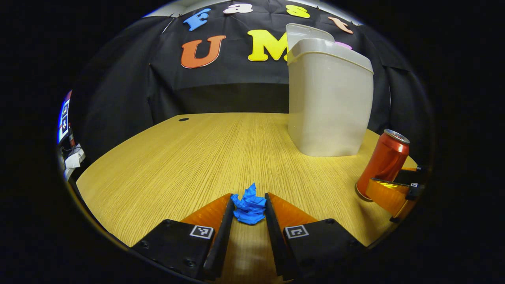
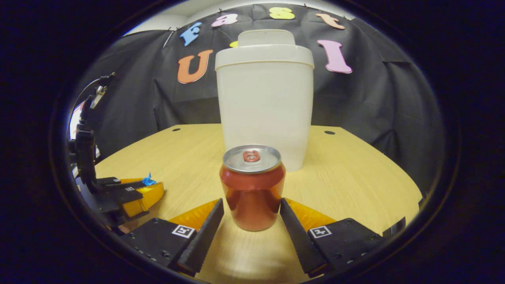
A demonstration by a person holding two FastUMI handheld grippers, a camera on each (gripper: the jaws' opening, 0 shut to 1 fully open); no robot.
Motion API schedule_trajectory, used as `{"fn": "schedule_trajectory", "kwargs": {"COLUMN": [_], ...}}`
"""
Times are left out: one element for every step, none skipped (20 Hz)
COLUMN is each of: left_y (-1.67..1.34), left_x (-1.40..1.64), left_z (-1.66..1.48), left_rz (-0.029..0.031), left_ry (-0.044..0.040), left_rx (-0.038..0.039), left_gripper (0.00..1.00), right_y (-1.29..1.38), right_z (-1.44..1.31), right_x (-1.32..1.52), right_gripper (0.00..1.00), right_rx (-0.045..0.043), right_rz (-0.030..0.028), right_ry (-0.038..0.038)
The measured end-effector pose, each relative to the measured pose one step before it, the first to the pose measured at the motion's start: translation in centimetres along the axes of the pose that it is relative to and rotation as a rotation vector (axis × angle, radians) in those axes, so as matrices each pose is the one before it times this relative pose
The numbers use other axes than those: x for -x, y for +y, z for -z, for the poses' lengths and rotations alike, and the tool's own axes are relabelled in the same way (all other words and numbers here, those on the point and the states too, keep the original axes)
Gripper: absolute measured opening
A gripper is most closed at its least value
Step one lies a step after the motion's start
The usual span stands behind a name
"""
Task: Press the lid of the desktop garbage bin to open it, pick up the crumpled paper on the desktop and throw it into the bin, then pick up the pop can on the desktop and drop it into the bin, and finally close the garbage bin lid.
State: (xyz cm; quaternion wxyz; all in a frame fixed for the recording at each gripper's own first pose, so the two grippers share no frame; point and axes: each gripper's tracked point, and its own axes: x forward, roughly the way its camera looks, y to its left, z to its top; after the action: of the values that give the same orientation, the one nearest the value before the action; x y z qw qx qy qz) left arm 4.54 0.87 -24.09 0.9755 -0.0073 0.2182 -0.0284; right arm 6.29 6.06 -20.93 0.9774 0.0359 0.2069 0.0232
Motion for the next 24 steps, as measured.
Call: {"fn": "schedule_trajectory", "kwargs": {"left_y": [0.141,0.034,0.054,0.125,-0.139,-0.137,0.038,-0.049,-0.124,-0.213,-0.459,-0.376,-0.287,-0.14,0.043,0.026,0.032,0.176,0.253,0.16,-0.12,-0.098,-0.101,-0.674], "left_x": [0.046,0.039,0.043,0.056,0.164,0.263,0.543,0.663,0.807,0.609,0.441,0.424,0.37,0.348,0.477,0.513,0.481,0.422,0.299,0.303,0.08,-0.024,-0.041,-0.033], "left_z": [-0.059,-0.118,-0.039,-0.128,-0.245,-0.465,-0.692,-0.868,-0.62,-0.744,-0.748,-0.8,-0.795,-0.731,-0.843,-0.945,-0.65,-0.959,-1.069,-0.992,-1.092,-1.037,-0.992,-1.39], "left_rz": [0.00304,0.00258,-0.00017,-0.00722,0.00019,0.00477,-0.0012,-0.0057,-0.00881,-0.00064,0.01005,0.00808,0.00779,0.00373,-0.00566,-0.00145,-0.00191,-0.00619,-0.0158,-0.01767,-0.00967,-0.00695,-0.00578,-0.00283], "left_ry": [-0.00253,-0.00321,-0.00395,-0.00181,-0.0021,-0.00744,-0.01753,-0.02457,-0.02339,-0.01998,-0.01389,-0.01241,-0.01419,-0.01085,-0.0154,-0.01792,-0.01261,-0.01623,-0.01967,-0.01942,-0.01863,-0.01305,-0.00911,-0.01139], "left_rx": [-0.00161,-0.00198,-0.00322,0.00159,0.00413,0.00204,-0.00492,-0.0126,-0.01068,-0.00339,0.00241,0.0046,0.00051,-0.00619,-0.00711,-0.00036,0.00343,0.00442,0.00149,0.00258,0.00202,0.00412,0.0073,0.00387], "left_gripper": [0.5,0.46,0.45,0.44,0.44,0.44,0.44,0.44,0.44,0.44,0.44,0.44,0.44,0.44,0.44,0.44,0.44,0.44,0.44,0.44,0.44,0.44,0.44,0.43], "right_y": [-0.077,0.138,0.145,-0.109,-0.109,-0.022,-0.129,-0.149,0.024,-0.003,-0.026,-0.227,-0.037,0.046,0.039,-0.202,-0.537,-0.418,-0.156,-0.214,-0.235,-0.216,-0.235,-0.234], "right_z": [-0.192,-0.072,-0.044,-0.31,-0.386,-0.568,-0.646,-0.719,-0.652,-0.748,-0.811,-0.921,-0.778,-0.72,-0.843,-0.824,-0.685,-0.742,-0.51,-0.524,-0.462,-0.486,-0.41,-0.292], "right_x": [-0.078,0.179,0.205,0.205,0.416,0.469,0.484,0.538,0.586,0.619,0.57,0.592,0.65,0.559,0.588,0.501,0.45,0.449,0.291,0.206,0.2,0.207,0.195,0.203], "right_gripper": [0.84,0.81,0.81,0.81,0.81,0.81,0.8,0.81,0.8,0.8,0.8,0.8,0.8,0.8,0.8,0.81,0.79,0.79,0.8,0.8,0.8,0.8,0.81,0.8], "right_rx": [-0.00232,0.00287,0.00588,0.00248,0.00413,0.00773,0.00866,0.0093,0.00852,0.00822,0.00938,0.00665,0.00507,0.00695,0.00138,0.00118,0.00439,0.00501,0.00456,0.001,-0.00539,-0.00396,-0.00271,-0.00861], "right_rz": [0.00219,-0.00588,-0.01049,0.00341,0.00424,0.00099,0.00396,0.00354,-0.00207,-0.00613,-0.00176,0.00143,-0.00519,-0.0124,-0.01692,-0.00798,0.00276,-0.00133,-0.00728,-0.01015,-0.01027,-0.01114,-0.0121,-0.01458], "right_ry": [-0.00424,-0.00347,-0.00488,-0.01158,-0.01702,-0.02008,-0.02486,-0.02297,-0.02262,-0.02137,-0.02119,-0.02202,-0.01744,-0.01048,-0.01771,-0.01559,-0.01399,-0.01143,-0.00521,-0.00212,-0.00566,-0.00888,-0.01201,-0.01142]}}
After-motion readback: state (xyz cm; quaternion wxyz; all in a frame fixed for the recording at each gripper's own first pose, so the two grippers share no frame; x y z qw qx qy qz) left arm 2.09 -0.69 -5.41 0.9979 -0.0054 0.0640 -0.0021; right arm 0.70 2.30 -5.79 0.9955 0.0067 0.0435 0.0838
